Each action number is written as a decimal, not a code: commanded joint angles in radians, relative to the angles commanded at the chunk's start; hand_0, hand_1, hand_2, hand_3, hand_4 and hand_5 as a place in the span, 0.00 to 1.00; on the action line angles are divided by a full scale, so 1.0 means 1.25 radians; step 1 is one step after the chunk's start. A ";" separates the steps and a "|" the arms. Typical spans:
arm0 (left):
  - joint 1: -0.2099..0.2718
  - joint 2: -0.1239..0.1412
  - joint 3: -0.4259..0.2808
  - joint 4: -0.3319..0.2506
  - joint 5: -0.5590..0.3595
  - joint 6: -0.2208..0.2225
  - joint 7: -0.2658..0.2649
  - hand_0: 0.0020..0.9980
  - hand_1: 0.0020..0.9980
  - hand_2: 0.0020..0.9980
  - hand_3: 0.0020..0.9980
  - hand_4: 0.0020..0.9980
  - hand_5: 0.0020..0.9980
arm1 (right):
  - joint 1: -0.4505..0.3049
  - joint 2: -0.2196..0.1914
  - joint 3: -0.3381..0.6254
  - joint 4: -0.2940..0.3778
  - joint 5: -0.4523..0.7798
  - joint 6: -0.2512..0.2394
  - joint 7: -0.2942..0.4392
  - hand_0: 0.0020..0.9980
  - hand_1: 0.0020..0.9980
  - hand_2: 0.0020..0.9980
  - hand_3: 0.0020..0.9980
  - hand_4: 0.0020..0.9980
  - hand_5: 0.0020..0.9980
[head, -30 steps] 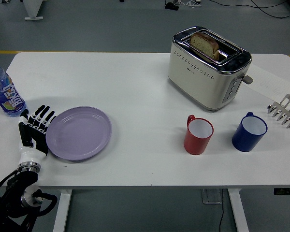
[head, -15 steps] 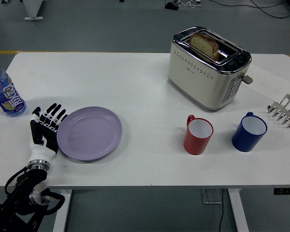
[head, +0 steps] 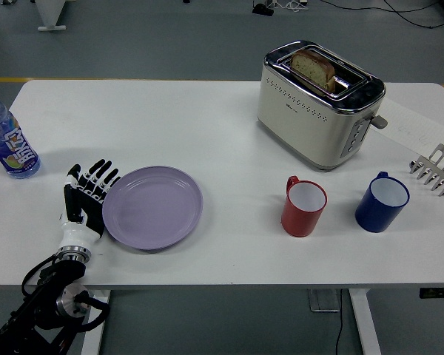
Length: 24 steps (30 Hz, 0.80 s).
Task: Push plate across desktop
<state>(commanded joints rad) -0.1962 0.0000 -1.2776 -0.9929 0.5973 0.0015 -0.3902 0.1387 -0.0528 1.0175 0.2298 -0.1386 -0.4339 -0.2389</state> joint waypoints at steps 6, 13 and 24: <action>-0.004 0.000 0.037 -0.006 -0.006 0.001 -0.001 0.77 0.76 0.75 0.61 0.51 1.00 | 0.002 -0.001 0.001 0.000 -0.003 0.000 0.000 0.55 0.46 0.57 0.58 0.31 0.45; -0.006 0.000 0.073 -0.010 -0.016 0.002 -0.002 0.77 0.76 0.75 0.61 0.51 1.00 | 0.003 -0.001 0.002 0.000 -0.004 0.001 0.000 0.55 0.46 0.57 0.58 0.31 0.45; -0.017 0.000 0.130 -0.021 -0.037 0.001 -0.002 0.77 0.76 0.76 0.61 0.51 1.00 | 0.002 -0.002 0.004 0.000 -0.011 0.002 -0.002 0.55 0.46 0.57 0.58 0.31 0.45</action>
<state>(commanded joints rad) -0.2169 0.0000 -1.1151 -1.0185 0.5506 0.0023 -0.3922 0.1414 -0.0554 1.0224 0.2296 -0.1517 -0.4318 -0.2415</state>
